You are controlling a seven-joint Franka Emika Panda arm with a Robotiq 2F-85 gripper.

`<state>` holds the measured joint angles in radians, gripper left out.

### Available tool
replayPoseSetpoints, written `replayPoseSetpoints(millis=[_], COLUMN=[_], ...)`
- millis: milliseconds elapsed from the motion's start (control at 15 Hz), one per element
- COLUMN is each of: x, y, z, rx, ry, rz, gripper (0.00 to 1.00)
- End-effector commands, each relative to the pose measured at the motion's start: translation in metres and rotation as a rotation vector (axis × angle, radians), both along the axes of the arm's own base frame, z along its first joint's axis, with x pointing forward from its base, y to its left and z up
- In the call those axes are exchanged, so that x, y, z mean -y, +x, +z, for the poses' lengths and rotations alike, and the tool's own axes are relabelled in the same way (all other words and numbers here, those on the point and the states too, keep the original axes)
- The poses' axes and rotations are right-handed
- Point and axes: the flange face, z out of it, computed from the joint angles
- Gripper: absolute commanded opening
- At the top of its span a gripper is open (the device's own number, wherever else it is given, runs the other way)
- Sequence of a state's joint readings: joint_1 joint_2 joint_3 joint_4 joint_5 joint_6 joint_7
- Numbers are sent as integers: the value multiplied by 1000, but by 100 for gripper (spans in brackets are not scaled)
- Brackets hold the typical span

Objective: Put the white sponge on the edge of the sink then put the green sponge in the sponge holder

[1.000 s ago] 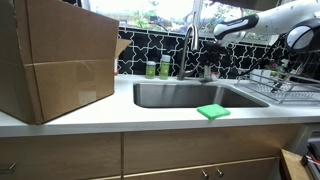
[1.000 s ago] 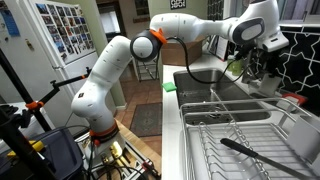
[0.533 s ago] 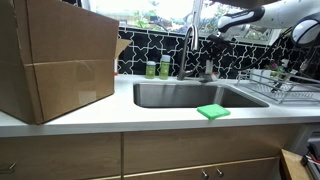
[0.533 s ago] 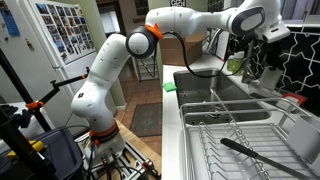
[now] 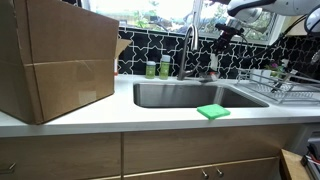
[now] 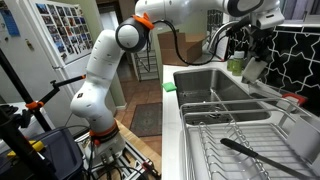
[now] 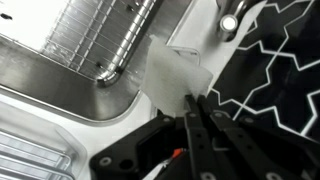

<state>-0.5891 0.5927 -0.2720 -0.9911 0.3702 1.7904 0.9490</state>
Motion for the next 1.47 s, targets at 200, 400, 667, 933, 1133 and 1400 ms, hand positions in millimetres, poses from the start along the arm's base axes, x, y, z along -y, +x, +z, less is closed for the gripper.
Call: replayPoseSetpoints(millis=[200, 400, 667, 933, 1133, 1400], x=[-38, -58, -77, -70, -70, -102], y=[-35, -44, -46, -36, -36, -44], z=[-15, -40, -65, -62, -60, -79], rx=[-147, -241, -298, -306, -304, -432], ry=[313, 445, 554, 497, 494, 621], rz=[79, 117, 175, 147, 147, 248], gripper=[6, 6, 6, 5, 5, 5])
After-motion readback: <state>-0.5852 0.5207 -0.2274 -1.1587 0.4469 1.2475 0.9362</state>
